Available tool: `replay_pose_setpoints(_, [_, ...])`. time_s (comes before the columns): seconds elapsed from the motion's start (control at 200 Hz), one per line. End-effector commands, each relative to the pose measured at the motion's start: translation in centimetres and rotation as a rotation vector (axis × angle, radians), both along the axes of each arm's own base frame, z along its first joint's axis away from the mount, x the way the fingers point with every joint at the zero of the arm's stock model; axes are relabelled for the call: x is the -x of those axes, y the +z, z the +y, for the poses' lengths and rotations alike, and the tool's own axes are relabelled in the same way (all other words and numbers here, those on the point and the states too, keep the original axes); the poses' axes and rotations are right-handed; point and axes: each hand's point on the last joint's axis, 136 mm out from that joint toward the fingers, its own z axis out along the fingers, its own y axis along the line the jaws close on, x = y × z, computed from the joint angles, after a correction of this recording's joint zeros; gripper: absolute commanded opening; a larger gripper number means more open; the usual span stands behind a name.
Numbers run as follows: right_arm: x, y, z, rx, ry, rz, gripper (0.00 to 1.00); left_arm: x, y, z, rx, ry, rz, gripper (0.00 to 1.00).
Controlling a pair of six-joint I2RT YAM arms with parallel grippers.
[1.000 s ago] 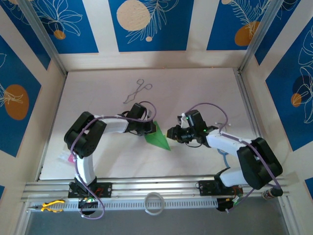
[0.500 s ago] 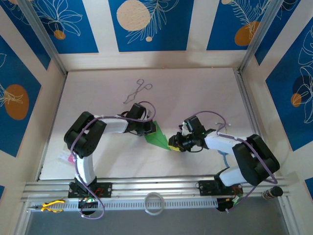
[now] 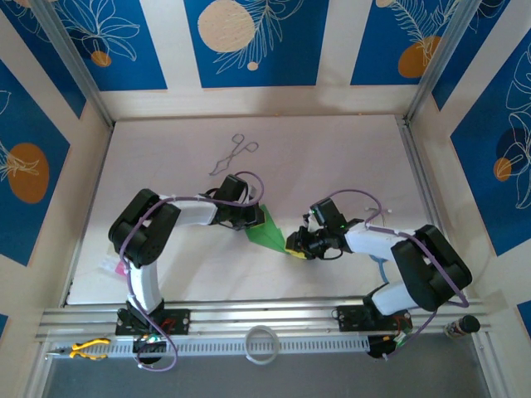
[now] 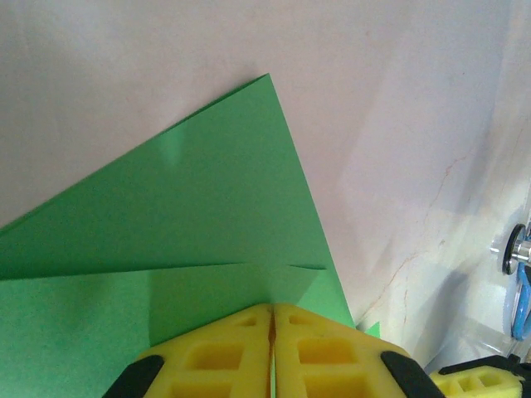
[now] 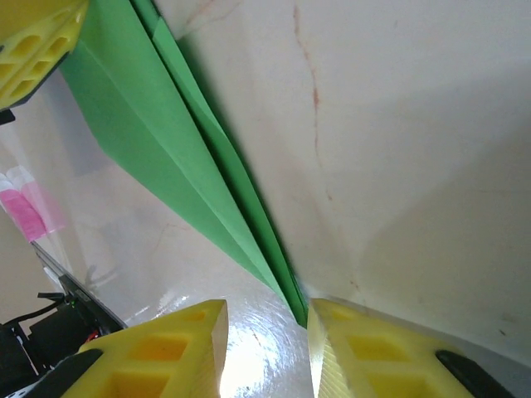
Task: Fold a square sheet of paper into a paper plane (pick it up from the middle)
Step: Fourth fold the wing at the center of the table.
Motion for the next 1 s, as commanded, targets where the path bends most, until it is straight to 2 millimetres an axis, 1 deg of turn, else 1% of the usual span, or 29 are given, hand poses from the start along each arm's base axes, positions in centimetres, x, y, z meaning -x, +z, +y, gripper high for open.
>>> replay_pose_setpoints(0.0, [1.1, -0.8, 0.0, 0.011, 0.022, 0.049, 0.31, 0.4, -0.9, 1.0, -0.022, 0.024, 0.039, 0.11])
replay_pose_setpoints(0.22, [1.2, -1.1, 0.3, 0.008, 0.03, 0.051, 0.31, 0.2, -0.8, 1.0, -0.022, 0.027, 0.035, 0.11])
replay_pose_setpoints(0.345, [0.9, -0.4, 1.1, -0.046, 0.038, 0.036, 0.29, 0.2, -0.7, 1.0, -0.022, 0.026, 0.035, 0.11])
replay_pose_setpoints(0.455, [0.6, -0.1, 1.4, -0.07, 0.034, 0.029, 0.29, 0.2, -0.8, 1.0, -0.022, 0.029, 0.036, 0.11])
replay_pose_setpoints(0.715, [-0.1, 0.2, 1.5, -0.089, 0.021, 0.006, 0.29, 0.2, -0.5, 1.0, -0.019, 0.031, 0.031, 0.11])
replay_pose_setpoints(0.995, [-0.7, 0.0, 1.7, -0.111, 0.006, -0.005, 0.28, 0.1, -0.4, 0.9, -0.014, 0.027, 0.031, 0.11])
